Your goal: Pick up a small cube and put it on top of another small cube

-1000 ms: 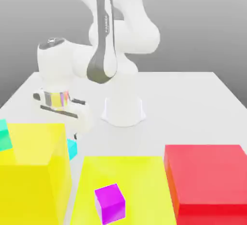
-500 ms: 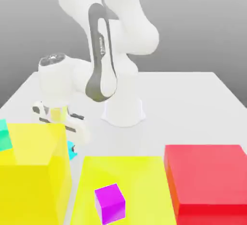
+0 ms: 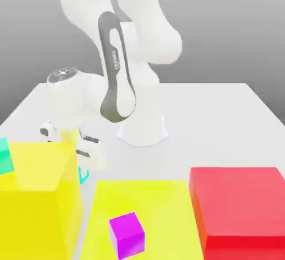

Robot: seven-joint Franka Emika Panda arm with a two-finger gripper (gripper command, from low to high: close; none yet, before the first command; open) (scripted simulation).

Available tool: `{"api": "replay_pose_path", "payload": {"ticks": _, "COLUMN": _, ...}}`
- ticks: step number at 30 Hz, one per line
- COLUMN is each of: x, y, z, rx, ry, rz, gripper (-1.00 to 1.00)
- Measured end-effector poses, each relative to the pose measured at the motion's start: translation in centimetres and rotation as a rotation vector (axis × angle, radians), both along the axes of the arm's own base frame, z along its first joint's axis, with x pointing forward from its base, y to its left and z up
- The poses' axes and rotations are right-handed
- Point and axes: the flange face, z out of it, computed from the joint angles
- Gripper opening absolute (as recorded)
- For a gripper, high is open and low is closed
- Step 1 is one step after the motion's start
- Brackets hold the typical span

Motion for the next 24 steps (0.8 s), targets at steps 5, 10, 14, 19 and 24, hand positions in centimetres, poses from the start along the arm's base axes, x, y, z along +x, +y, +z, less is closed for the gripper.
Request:
{"api": "replay_pose_path", "payload": {"ticks": 5, "x": 0.2, "y": -0.1, "z": 1.9, "rx": -0.003, "ry": 0.002, "rz": -0.001, "gripper": -1.00}}
{"api": "replay_pose_path", "payload": {"ticks": 10, "x": -0.2, "y": 0.0, "z": 3.6, "rx": 0.003, "ry": 0.003, "rz": -0.002, "gripper": -1.00}}
{"api": "replay_pose_path", "payload": {"ticks": 14, "x": -0.4, "y": 0.2, "z": 4.9, "rx": 0.009, "ry": -0.003, "rz": 0.003, "gripper": -1.00}}
{"api": "replay_pose_path", "payload": {"ticks": 19, "x": 3.1, "y": -3.2, "z": 9.1, "rx": -0.034, "ry": -0.066, "rz": -0.002, "gripper": -1.00}}
{"api": "replay_pose_path", "payload": {"ticks": 24, "x": 5.7, "y": -7.5, "z": 13.6, "rx": -0.065, "ry": -0.094, "rz": -0.025, "gripper": -1.00}}
